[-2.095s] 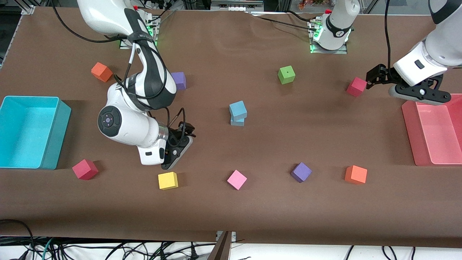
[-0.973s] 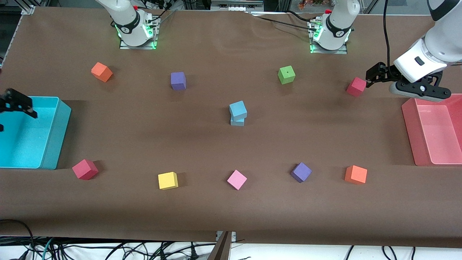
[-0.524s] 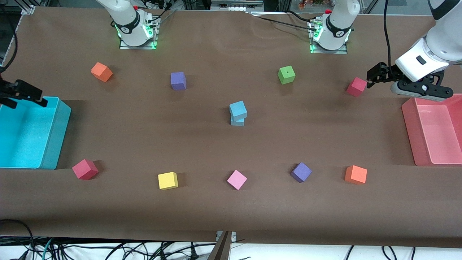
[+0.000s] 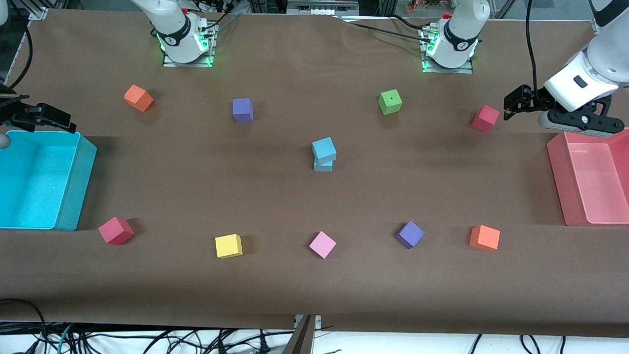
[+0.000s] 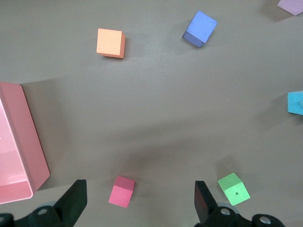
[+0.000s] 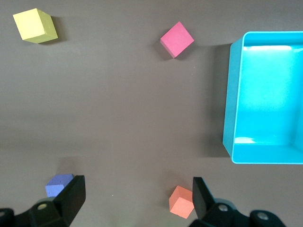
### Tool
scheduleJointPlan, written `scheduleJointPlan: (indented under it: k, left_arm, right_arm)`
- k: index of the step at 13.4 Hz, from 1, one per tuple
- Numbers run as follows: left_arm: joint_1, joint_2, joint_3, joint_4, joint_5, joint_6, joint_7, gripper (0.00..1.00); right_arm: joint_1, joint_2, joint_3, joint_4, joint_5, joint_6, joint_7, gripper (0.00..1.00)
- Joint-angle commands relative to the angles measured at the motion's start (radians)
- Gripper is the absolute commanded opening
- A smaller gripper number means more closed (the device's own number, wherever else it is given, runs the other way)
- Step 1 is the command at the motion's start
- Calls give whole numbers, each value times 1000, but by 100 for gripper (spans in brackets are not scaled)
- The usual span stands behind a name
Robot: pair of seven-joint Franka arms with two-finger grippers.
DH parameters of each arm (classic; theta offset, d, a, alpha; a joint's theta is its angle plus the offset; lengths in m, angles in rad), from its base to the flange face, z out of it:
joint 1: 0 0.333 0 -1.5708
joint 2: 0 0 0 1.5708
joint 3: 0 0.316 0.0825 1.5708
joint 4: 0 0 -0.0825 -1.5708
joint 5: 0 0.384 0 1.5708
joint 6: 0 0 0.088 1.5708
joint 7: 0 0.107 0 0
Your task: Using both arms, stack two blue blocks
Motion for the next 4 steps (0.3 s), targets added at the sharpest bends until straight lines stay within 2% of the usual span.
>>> scheduleJointPlan:
  k: [1,4]
  left_arm:
    - [-6,6,9,34,-20,-41,5,100]
    - [-6,8,10,34,-20,-41,5,100]
  right_arm:
    - [-21,7,17,5,-7,-16,5,100]
    - [-21,13,17,24,-18,-18,6,100]
